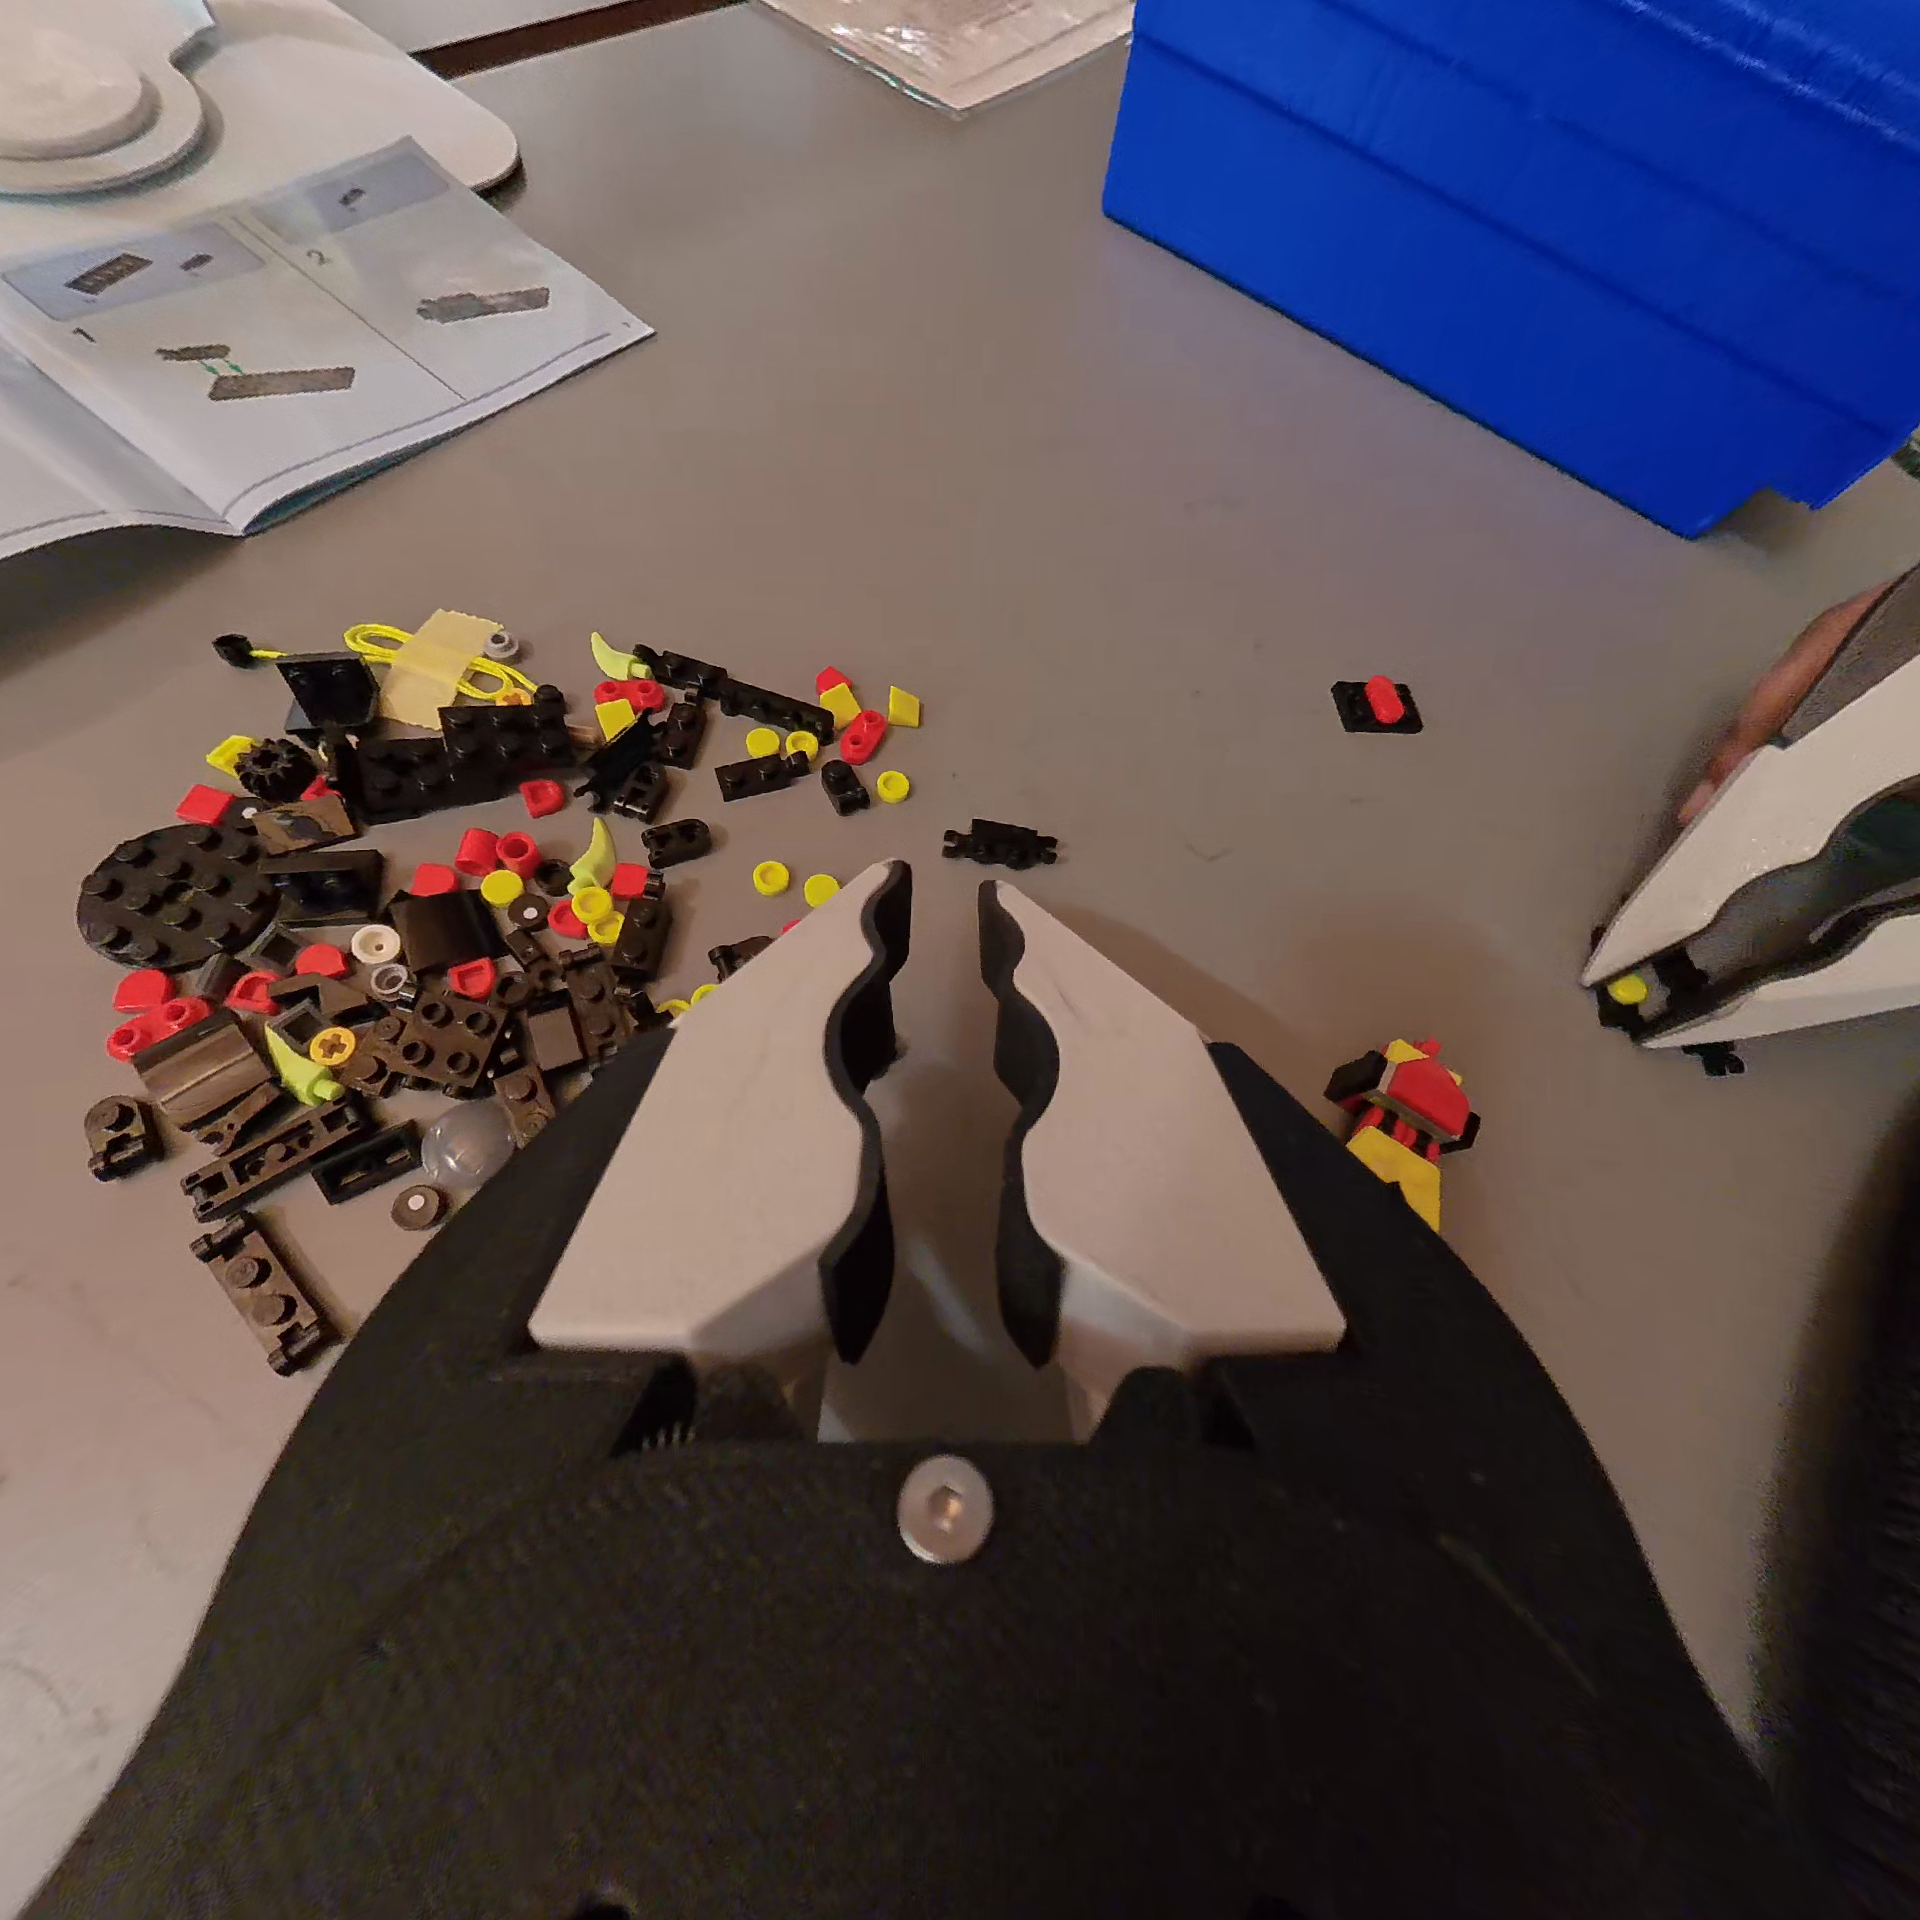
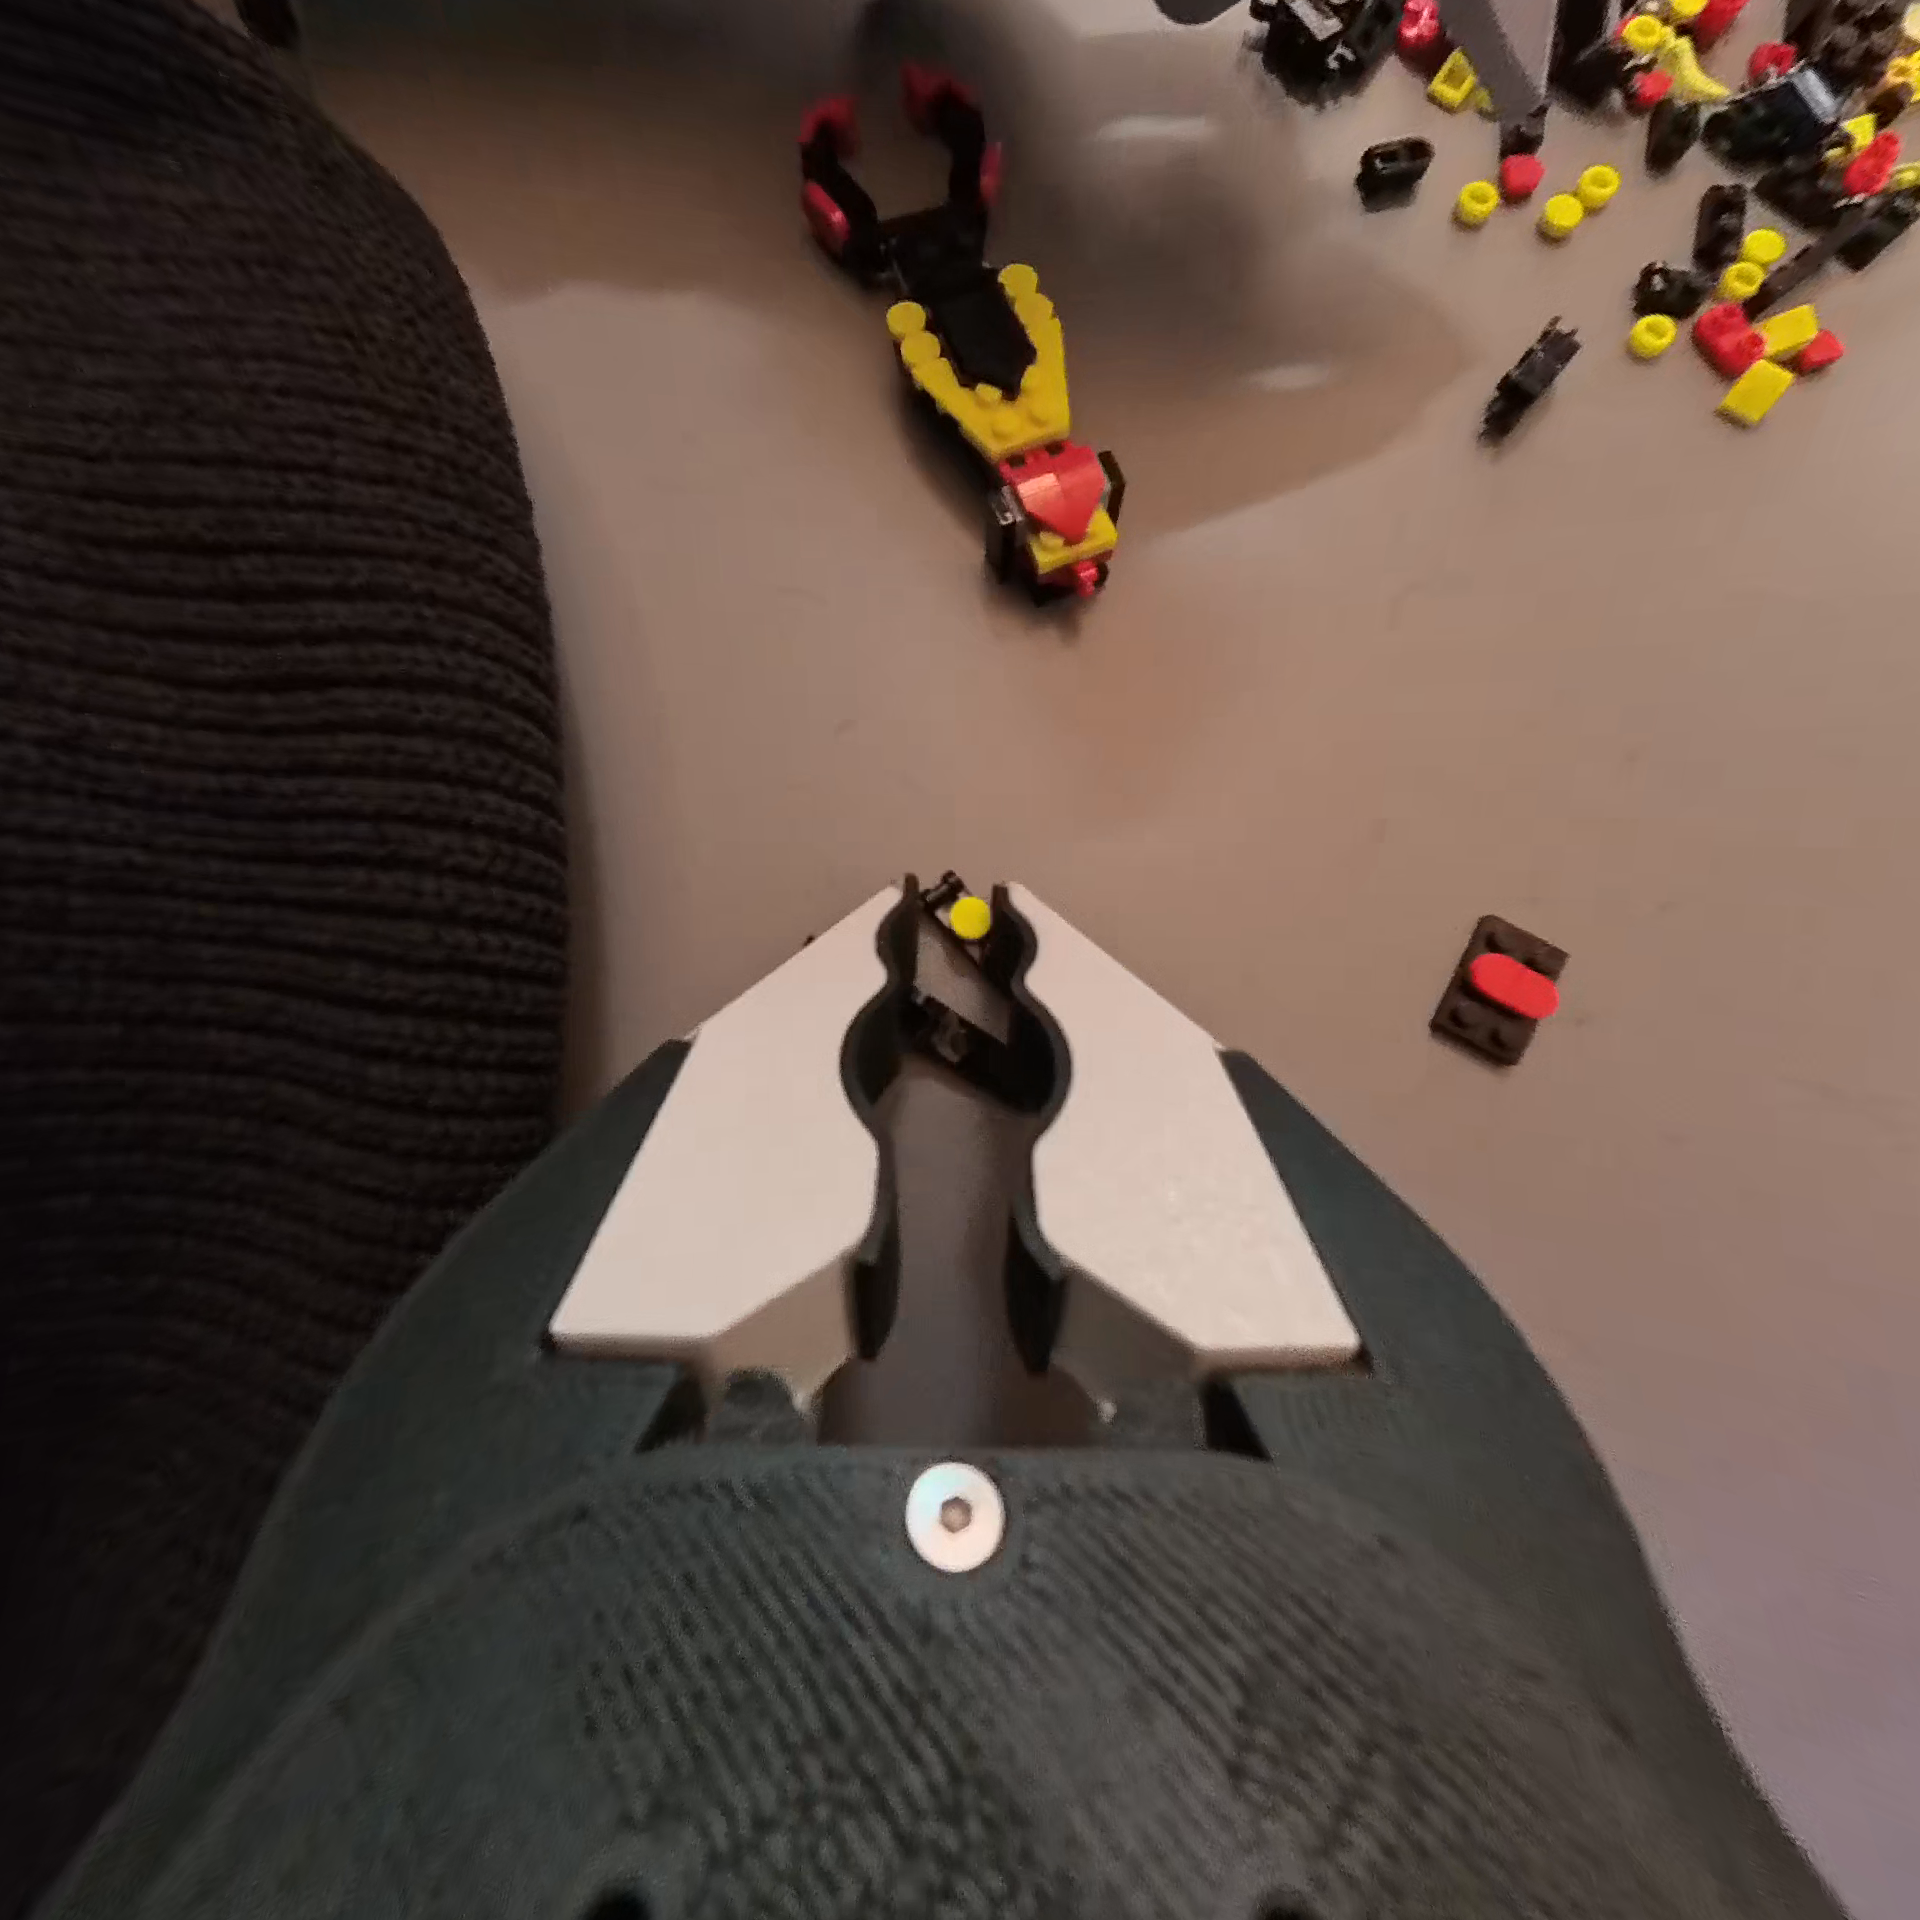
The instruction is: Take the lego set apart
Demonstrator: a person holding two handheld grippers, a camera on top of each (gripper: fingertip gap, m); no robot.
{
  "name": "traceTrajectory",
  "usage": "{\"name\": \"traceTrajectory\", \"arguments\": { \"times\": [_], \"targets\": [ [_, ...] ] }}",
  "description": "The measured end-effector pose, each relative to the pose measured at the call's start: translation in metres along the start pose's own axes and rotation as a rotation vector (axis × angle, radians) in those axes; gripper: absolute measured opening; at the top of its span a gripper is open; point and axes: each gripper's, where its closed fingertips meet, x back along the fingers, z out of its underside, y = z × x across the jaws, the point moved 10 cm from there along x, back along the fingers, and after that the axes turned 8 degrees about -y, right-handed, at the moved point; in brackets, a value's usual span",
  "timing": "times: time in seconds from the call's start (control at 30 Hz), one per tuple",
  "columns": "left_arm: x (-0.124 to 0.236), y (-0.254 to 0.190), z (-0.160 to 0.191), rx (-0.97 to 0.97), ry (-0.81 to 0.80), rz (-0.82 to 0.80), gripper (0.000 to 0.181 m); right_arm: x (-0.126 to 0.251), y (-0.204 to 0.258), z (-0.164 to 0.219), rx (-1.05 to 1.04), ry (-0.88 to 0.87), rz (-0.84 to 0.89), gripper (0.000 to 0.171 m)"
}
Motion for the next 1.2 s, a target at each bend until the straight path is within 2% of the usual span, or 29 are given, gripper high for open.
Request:
{"name": "traceTrajectory", "arguments": {
  "times": [0.13, 0.3, 0.43, 0.53, 0.63, 0.7, 0.77, 0.93, 1.0, 1.2],
  "targets": [
    [0.002, -0.005, -0.003, -0.012, -0.034, 0.031, 0.011, 0.003, -0.005, -0.005, -0.015, -0.041, 0.055, 0.012],
    [0.008, -0.031, -0.017, -0.027, -0.167, 0.182, 0.014, 0.033, -0.019, -0.029, -0.172, -0.438, 0.139, 0.012],
    [0.003, -0.07, -0.022, 0.006, -0.195, 0.297, 0.031, 0.054, -0.034, -0.036, -0.601, -0.883, 0.089, 0.012],
    [0.001, -0.098, -0.027, -0.012, -0.25, 0.296, 0.04, 0.046, -0.036, -0.03, -0.87, -1.064, -0.005, 0.011],
    [-0.002, -0.115, -0.03, -0.071, -0.272, 0.228, 0.041, 0.031, -0.036, -0.023, -1.172, -1.193, -0.13, 0.011],
    [-0.005, -0.119, -0.029, -0.106, -0.256, 0.177, 0.039, 0.021, -0.034, -0.019, -1.326, -1.224, -0.201, 0.012],
    [-0.006, -0.119, -0.027, -0.104, -0.254, 0.172, 0.038, 0.013, -0.031, -0.019, -1.378, -1.199, -0.217, 0.011],
    [-0.005, -0.113, -0.027, -0.078, -0.252, 0.148, 0.021, 0.007, -0.025, -0.028, -1.319, -1.146, -0.143, 0.012],
    [-0.005, -0.112, -0.026, -0.076, -0.247, 0.173, 0.007, 0.007, -0.026, -0.027, -1.323, -1.147, -0.134, 0.012],
    [-0.003, -0.108, -0.024, -0.062, -0.223, 0.204, 0.005, 0.009, -0.03, -0.023, -1.269, -1.093, -0.163, 0.012]
  ]
}}
